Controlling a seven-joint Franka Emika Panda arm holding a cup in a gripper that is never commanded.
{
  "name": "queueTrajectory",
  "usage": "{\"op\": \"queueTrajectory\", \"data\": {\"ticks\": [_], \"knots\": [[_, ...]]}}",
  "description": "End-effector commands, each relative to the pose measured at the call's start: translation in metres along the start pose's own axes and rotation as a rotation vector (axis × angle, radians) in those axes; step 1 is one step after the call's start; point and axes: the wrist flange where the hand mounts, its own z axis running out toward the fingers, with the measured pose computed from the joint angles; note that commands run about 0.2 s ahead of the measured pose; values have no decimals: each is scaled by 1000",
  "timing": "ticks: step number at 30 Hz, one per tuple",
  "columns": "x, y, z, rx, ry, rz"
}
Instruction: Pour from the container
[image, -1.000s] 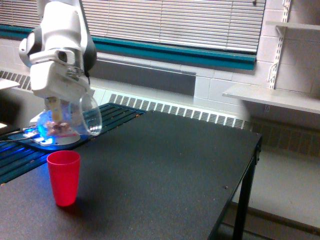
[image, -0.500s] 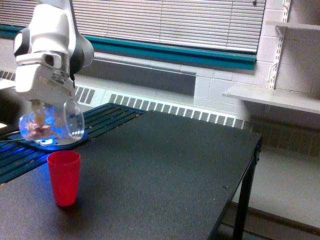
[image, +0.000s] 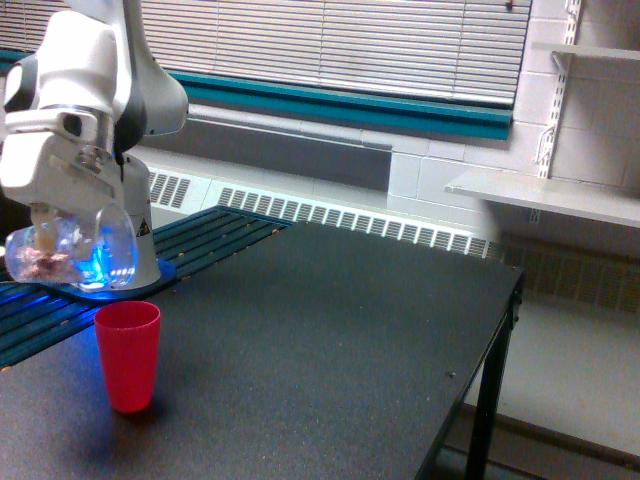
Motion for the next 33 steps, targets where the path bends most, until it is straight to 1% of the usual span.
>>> {"op": "queueTrajectory", "data": {"ticks": [1,6,11,15,17,22,33], "knots": [[-15,9,7,-14,-25,-3],[-27,9,12,-21,-48,-4],[-37,12,17,-34,-69,35],[-40,11,20,-43,-75,50],[-40,10,21,-46,-76,41],[-39,3,22,-54,-76,-11],[-40,-20,21,-69,-82,-189]]}}
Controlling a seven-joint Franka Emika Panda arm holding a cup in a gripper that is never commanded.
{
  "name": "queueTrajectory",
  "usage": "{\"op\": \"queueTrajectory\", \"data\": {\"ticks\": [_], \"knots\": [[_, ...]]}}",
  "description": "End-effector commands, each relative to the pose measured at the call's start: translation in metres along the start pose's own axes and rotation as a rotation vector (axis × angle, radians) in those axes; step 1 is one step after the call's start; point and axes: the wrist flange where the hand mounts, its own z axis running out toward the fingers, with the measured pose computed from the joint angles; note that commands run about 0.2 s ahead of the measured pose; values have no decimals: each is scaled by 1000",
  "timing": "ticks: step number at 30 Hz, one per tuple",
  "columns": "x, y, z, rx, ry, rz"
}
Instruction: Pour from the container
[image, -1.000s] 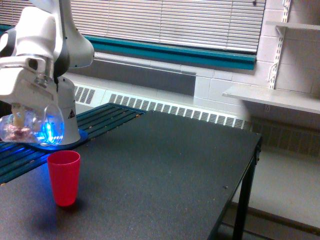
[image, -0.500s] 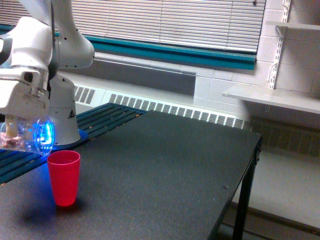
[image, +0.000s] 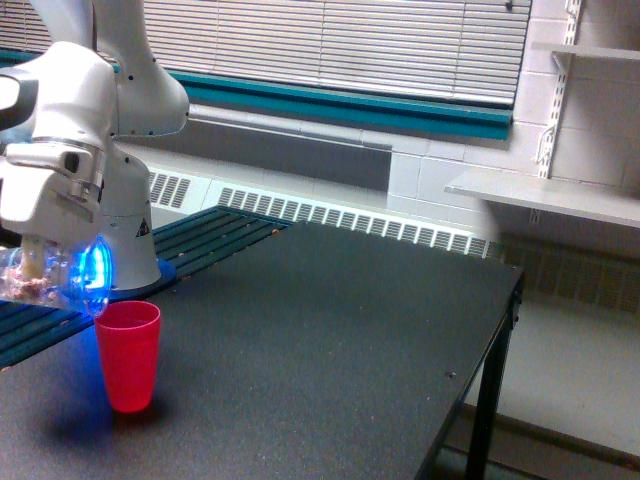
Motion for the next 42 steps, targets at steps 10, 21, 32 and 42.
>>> {"op": "queueTrajectory", "data": {"ticks": [10,21,32,42], "knots": [[12,-16,-8,-35,15,-54],[24,-10,-16,-52,21,-82],[16,-13,-16,-82,-3,-166],[19,-7,-19,-119,-9,-214]]}}
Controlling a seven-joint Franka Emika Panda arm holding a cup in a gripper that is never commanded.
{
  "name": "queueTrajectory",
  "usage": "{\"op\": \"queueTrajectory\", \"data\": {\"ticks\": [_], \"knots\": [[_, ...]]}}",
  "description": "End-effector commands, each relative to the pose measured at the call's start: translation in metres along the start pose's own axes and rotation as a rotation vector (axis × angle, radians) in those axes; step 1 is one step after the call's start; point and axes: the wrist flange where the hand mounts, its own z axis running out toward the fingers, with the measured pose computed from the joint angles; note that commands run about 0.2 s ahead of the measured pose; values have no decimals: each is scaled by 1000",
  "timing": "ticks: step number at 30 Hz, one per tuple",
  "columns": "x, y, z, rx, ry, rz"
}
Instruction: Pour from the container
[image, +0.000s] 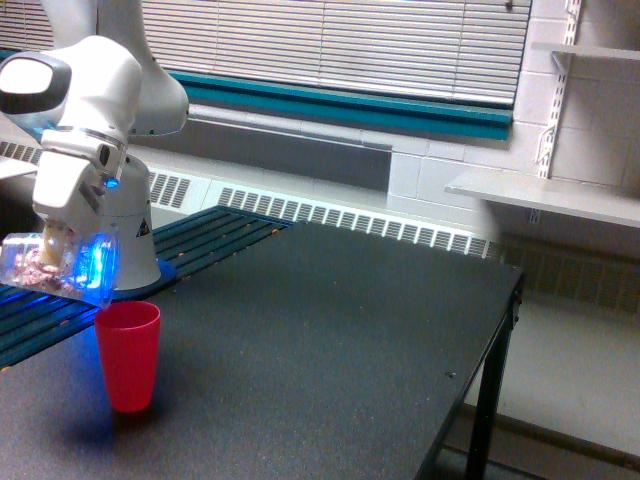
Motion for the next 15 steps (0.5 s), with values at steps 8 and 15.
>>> {"op": "queueTrajectory", "data": {"ticks": [8,15], "knots": [[5,6,-3,-57,-2,-94],[6,3,-2,-65,-3,-110]]}}
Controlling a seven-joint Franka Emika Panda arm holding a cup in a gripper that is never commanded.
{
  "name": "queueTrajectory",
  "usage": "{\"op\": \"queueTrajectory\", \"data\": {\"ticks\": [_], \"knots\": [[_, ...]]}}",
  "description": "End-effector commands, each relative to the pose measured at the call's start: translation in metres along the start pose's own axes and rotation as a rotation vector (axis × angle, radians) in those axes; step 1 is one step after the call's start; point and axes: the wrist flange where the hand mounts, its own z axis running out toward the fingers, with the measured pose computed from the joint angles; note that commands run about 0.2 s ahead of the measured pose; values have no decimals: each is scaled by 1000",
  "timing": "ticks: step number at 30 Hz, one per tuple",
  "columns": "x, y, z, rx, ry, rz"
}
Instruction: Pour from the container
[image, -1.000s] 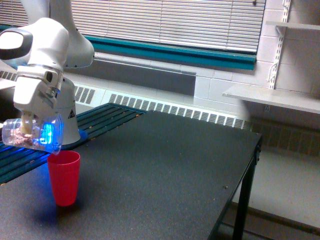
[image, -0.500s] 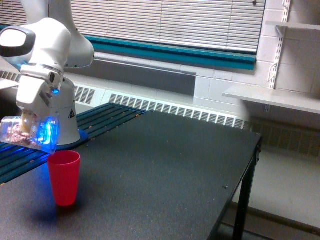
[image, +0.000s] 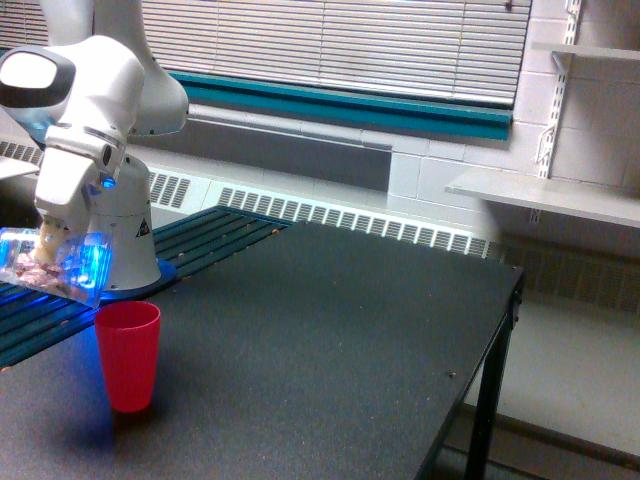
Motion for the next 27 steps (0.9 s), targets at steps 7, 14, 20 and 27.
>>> {"op": "queueTrajectory", "data": {"ticks": [7,14,20,27], "knots": [[2,-2,0,-30,2,-36],[1,-2,2,-31,1,-35],[1,1,2,-30,6,-25],[8,5,-3,-23,24,-4]]}}
